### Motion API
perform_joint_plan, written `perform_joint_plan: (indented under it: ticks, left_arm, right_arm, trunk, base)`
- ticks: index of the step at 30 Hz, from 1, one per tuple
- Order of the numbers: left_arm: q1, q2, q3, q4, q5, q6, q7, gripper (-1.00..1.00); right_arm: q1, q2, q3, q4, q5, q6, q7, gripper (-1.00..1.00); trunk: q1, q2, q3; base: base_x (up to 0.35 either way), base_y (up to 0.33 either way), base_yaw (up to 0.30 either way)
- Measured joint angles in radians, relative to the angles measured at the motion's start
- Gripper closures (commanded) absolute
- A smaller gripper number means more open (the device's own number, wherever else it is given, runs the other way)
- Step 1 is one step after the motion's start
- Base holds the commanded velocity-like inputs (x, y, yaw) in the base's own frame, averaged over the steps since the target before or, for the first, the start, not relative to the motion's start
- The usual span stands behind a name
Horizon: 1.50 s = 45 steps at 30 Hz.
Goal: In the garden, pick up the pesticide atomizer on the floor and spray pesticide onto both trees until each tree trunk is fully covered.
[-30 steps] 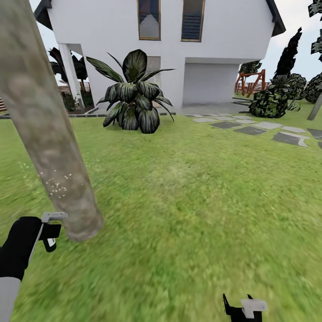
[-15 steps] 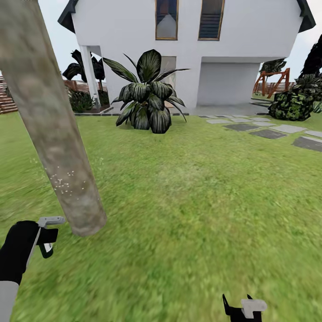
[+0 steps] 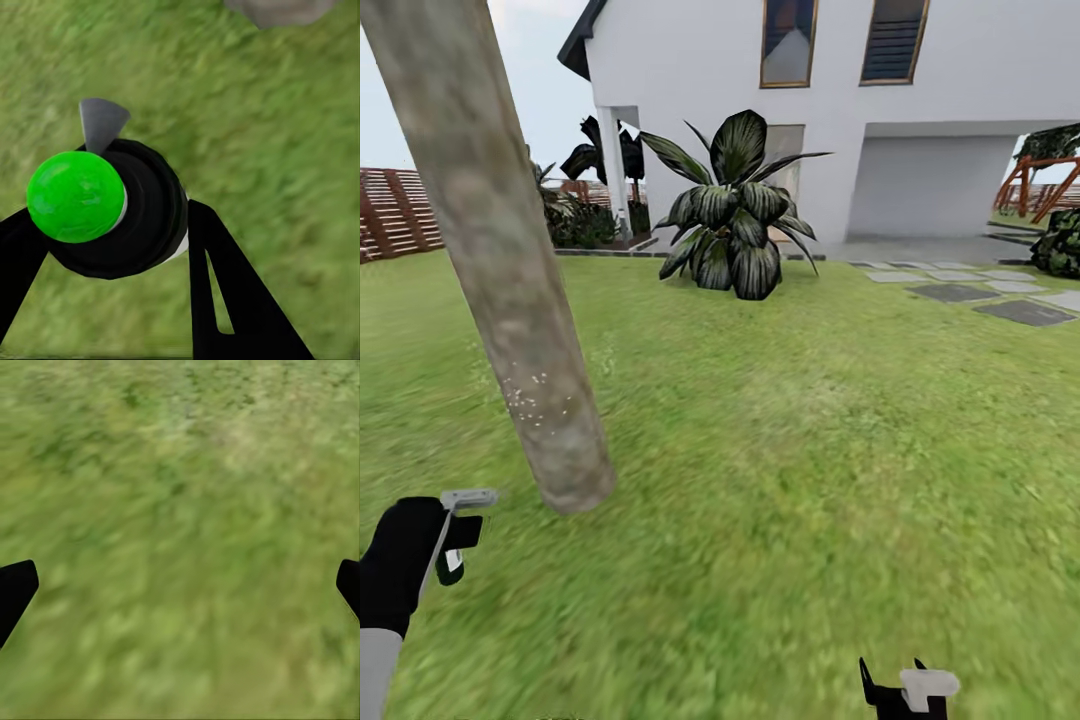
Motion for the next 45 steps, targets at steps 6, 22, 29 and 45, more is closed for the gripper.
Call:
perform_joint_plan:
  ticks: [6,22,29,45]
  left_arm:
    - [0.001,-0.058,-0.001,0.000,0.008,-0.053,0.020,1.00]
    - [0.000,-0.075,0.002,-0.001,0.000,-0.063,0.063,1.00]
    - [0.000,-0.076,0.001,-0.001,0.002,-0.063,0.066,1.00]
    - [0.001,-0.074,0.072,0.145,-0.001,-0.219,0.078,1.00]
  right_arm:
    - [0.000,0.000,0.000,0.000,-0.001,0.000,0.000,-1.00]
    - [0.000,0.000,0.001,0.000,-0.001,0.000,0.000,-1.00]
    - [0.000,0.000,0.001,0.000,-0.001,0.000,0.000,-1.00]
    - [0.000,0.000,0.000,-0.002,0.000,0.000,0.000,-1.00]
  trunk:
    - [0.000,0.000,0.000]
    - [0.000,0.000,0.000]
    - [0.000,0.000,0.000]
    - [0.000,0.000,0.000]
  base:
    - [0.101,-0.266,0.027]
    - [0.175,-0.238,0.157]
    - [0.215,-0.211,0.250]
    - [0.232,-0.192,0.024]
